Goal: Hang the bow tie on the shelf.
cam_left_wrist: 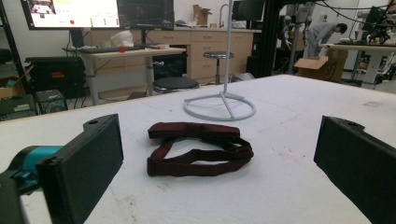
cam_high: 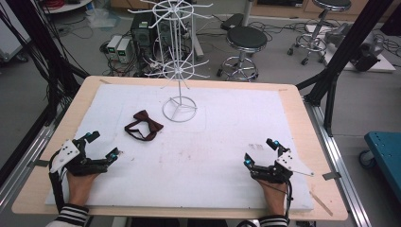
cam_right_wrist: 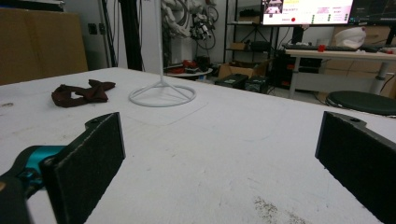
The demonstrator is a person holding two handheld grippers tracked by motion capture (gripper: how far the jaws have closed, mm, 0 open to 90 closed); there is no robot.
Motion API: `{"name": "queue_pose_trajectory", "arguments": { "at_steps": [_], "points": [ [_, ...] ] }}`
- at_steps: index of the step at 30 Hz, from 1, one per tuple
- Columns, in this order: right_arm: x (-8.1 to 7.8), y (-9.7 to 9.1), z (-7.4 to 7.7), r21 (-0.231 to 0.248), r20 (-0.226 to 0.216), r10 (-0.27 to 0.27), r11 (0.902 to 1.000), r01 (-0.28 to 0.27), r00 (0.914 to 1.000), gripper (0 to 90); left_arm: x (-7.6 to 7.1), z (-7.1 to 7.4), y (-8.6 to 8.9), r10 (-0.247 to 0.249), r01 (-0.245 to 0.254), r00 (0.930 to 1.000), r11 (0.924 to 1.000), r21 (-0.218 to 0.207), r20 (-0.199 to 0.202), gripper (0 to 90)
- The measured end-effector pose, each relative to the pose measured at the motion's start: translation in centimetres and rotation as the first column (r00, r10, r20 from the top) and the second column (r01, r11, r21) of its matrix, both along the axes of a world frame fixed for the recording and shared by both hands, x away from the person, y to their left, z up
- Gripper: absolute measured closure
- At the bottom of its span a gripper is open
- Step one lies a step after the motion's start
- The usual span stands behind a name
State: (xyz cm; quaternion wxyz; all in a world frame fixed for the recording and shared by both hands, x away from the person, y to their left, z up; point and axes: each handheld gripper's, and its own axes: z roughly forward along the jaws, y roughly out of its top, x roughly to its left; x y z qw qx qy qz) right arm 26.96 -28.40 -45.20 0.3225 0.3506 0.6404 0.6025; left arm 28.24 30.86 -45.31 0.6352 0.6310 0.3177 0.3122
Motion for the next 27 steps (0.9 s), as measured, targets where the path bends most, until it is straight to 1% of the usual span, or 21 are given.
{"name": "queue_pose_trajectory", "arguments": {
  "at_steps": [3,6,7,9,10,13,14,18,20,25,27],
  "points": [
    [0.0,-0.1,0.0,0.004,-0.002,0.001,1.0,-0.001,1.0,0.7,0.0,0.0,0.0,0.0,0.0,1.0,1.0,-0.005,-0.004,1.7],
    [0.0,-0.1,0.0,0.003,0.0,0.003,1.0,-0.003,1.0,0.7,0.0,0.0,0.0,-0.001,0.001,1.0,1.0,0.002,-0.002,1.7],
    [0.0,0.0,0.0,0.004,0.001,0.002,1.0,-0.002,1.0,0.7,0.0,0.0,0.0,0.001,-0.001,1.0,1.0,-0.008,-0.005,1.7],
    [0.0,-0.1,0.0,0.004,-0.003,0.002,1.0,-0.002,1.0,0.7,0.1,0.0,0.1,-0.001,0.001,1.0,1.0,-0.007,-0.008,1.7],
    [0.0,-0.1,0.0,0.004,-0.003,0.002,1.0,-0.002,1.0,0.7,0.1,0.0,0.1,0.001,-0.001,0.9999,0.9999,-0.016,-0.011,1.7],
    [0.0,-0.1,0.0,0.003,0.0,0.003,1.0,-0.003,1.0,0.7,0.1,0.0,0.2,-0.001,0.001,0.9999,0.9999,-0.017,-0.012,1.7],
    [0.0,-0.1,0.0,0.003,0.0,0.003,1.0,-0.003,1.0,0.7,0.1,0.1,0.1,-0.002,0.002,0.9999,0.9999,-0.015,-0.012,1.7],
    [0.0,0.0,0.0,0.002,0.002,0.001,1.0,-0.001,1.0,0.7,0.2,0.2,0.0,-0.018,0.018,0.9993,0.9998,-0.001,-0.032,1.7],
    [0.0,0.0,0.0,0.002,0.002,0.002,1.0,-0.002,1.0,0.7,0.2,0.5,0.1,-0.028,0.029,0.9991,0.9996,0.007,-0.031,1.7],
    [0.0,0.0,0.0,0.003,0.001,0.002,1.0,-0.002,1.0,0.7,0.5,1.6,0.3,-0.042,0.043,0.9986,0.9988,0.023,-0.031,1.7],
    [0.0,0.0,0.0,0.003,0.0,0.002,1.0,-0.002,1.0,0.7,0.8,2.1,0.4,-0.053,0.055,0.9975,0.9977,0.04,-0.048,1.7]
  ]
}}
